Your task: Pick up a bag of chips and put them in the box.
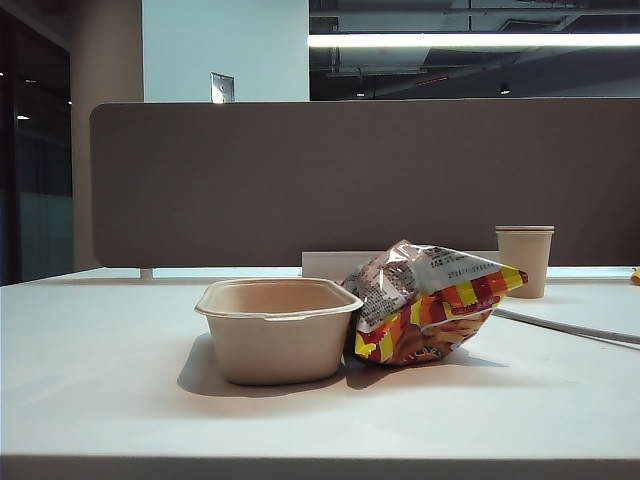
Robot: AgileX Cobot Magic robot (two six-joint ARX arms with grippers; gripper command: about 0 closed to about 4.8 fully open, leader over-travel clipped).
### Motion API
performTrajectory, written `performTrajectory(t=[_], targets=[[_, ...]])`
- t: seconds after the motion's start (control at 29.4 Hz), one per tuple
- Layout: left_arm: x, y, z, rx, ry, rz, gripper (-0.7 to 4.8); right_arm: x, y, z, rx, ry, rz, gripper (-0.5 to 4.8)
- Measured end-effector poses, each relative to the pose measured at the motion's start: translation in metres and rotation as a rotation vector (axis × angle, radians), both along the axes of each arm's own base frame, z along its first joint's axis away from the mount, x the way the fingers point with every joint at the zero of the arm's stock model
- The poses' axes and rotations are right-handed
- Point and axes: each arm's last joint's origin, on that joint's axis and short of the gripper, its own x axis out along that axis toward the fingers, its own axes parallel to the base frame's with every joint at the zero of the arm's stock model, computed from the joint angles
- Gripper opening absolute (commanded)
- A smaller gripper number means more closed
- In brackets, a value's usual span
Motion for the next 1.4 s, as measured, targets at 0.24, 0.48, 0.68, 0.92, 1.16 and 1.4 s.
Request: performTrajectory(t=[0.24, 0.48, 0.68, 0.92, 1.16, 1.4], targets=[[0.000, 0.000, 0.000, 0.000, 0.000, 0.000, 1.19, 0.000, 0.000, 0.000, 0.000, 0.000, 0.000, 1.57], [0.000, 0.000, 0.000, 0.000, 0.000, 0.000, 1.19, 0.000, 0.000, 0.000, 0.000, 0.000, 0.000, 1.56], [0.000, 0.000, 0.000, -0.001, 0.001, 0.000, 1.19, 0.000, 0.000, 0.000, 0.067, -0.002, 0.006, 1.56], [0.000, -0.001, 0.000, -0.172, 0.041, -0.004, 1.19, 0.000, 0.005, 0.003, 0.342, 0.003, 0.160, 1.56], [0.001, -0.001, 0.008, -0.366, 0.010, -0.006, 1.20, -0.002, 0.009, 0.005, 0.405, 0.019, 0.328, 1.57], [0.000, -0.004, 0.023, -0.473, -0.090, -0.134, 1.20, -0.002, 0.010, 0.010, 0.551, 0.009, 0.374, 1.57]])
